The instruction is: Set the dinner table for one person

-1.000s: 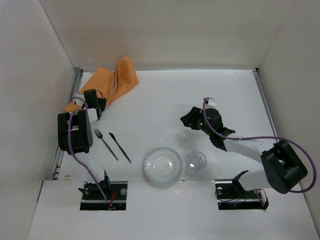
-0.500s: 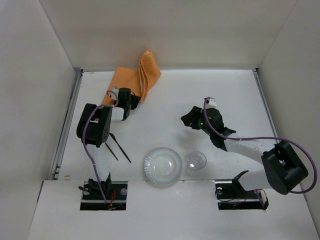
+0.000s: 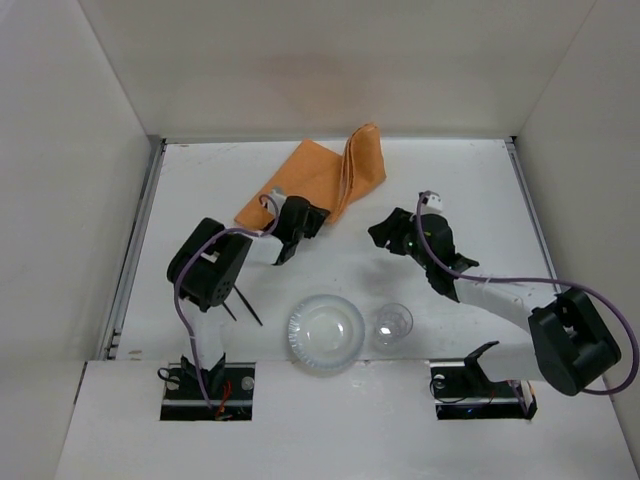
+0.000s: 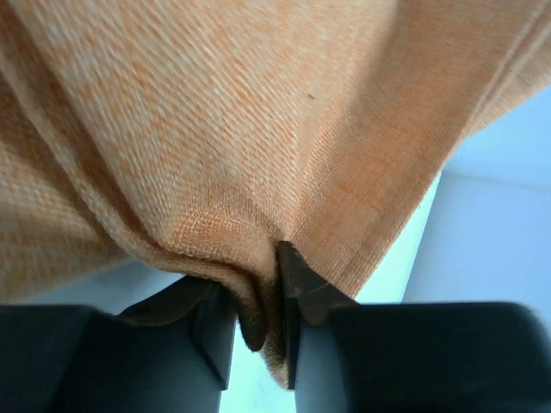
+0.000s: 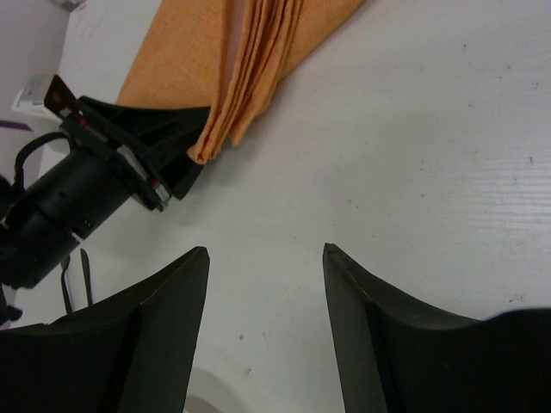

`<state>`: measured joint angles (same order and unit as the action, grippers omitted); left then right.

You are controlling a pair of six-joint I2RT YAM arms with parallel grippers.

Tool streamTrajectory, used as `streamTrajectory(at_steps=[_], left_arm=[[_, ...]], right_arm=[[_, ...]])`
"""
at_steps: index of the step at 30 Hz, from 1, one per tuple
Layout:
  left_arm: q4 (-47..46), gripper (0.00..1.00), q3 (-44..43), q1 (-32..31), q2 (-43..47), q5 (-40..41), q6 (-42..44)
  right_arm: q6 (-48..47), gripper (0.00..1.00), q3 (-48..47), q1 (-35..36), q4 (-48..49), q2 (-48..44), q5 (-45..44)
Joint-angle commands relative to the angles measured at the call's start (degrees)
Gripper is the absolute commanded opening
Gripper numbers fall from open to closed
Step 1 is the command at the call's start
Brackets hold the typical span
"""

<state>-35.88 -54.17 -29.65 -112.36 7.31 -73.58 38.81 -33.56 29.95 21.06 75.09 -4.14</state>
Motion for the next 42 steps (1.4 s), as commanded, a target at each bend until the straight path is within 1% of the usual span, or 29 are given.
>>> streamTrajectory(at_steps=[1,5,7,11,15,19,22,25,27,32,36,39,41,42], left_arm=[[-2.18,0.26,1.17,-2.47,6.96,3.23,-1.65],[-2.35,0.43,3.37,-3.0,12.5,5.16,-0.17],[-1.83,0.48,4.6,-2.74,15.75,5.61,2.11],[-1.21,0.55,8.55,-1.16,21.73,5.26,6.16],[-0.07,0.56,14.17,2.96,26.82,3.07,7.92],[0.98,0.56,20.06,10.07,31.22,2.36,8.1],[4.57,0.56,20.86,15.44,32.46,2.36,7.84],[7.66,0.57,19.37,19.83,30.54,1.4,7.93],[7.67,0.57,18.23,21.69,28.35,-0.01,7.31],[8.11,0.56,13.66,24.86,20.17,-3.17,7.75],[8.1,0.56,10.85,26.44,14.11,-4.06,7.57],[7.32,0.52,10.67,26.79,11.81,-4.58,6.96],[6.27,0.46,11.19,26.62,10.93,-4.94,6.26],[5.48,0.42,11.63,26.53,10.58,-5.11,6.08]], right_arm=[[0.04,0.62,0.43,-0.56,2.93,-1.7,-0.78],[0.3,0.65,0.51,-0.65,3.02,-1.44,-0.52],[0.48,0.68,0.51,-0.65,3.11,-0.91,-0.69],[0.66,0.71,-0.01,-0.29,3.2,0.14,-0.08],[0.66,0.73,-0.01,-0.29,3.64,0.49,0.19],[0.66,0.74,-0.19,-0.29,4.08,1.2,0.27],[1.01,0.77,-0.1,-0.29,4.69,1.55,0.36],[1.62,0.81,0.07,-0.29,4.87,1.64,-0.69],[1.8,0.81,0.16,-0.29,5.74,2.07,-0.69],[3.73,0.83,-0.01,-0.29,7.06,3.83,0.98],[5.13,0.85,-1.33,0.06,7.33,5.68,1.33],[7.15,0.85,-2.82,0.5,6.98,7.52,1.07],[9.52,0.84,-4.22,0.41,7.41,9.8,0.63],[10.58,0.84,-5.36,0.41,7.5,11.38,0.71]])
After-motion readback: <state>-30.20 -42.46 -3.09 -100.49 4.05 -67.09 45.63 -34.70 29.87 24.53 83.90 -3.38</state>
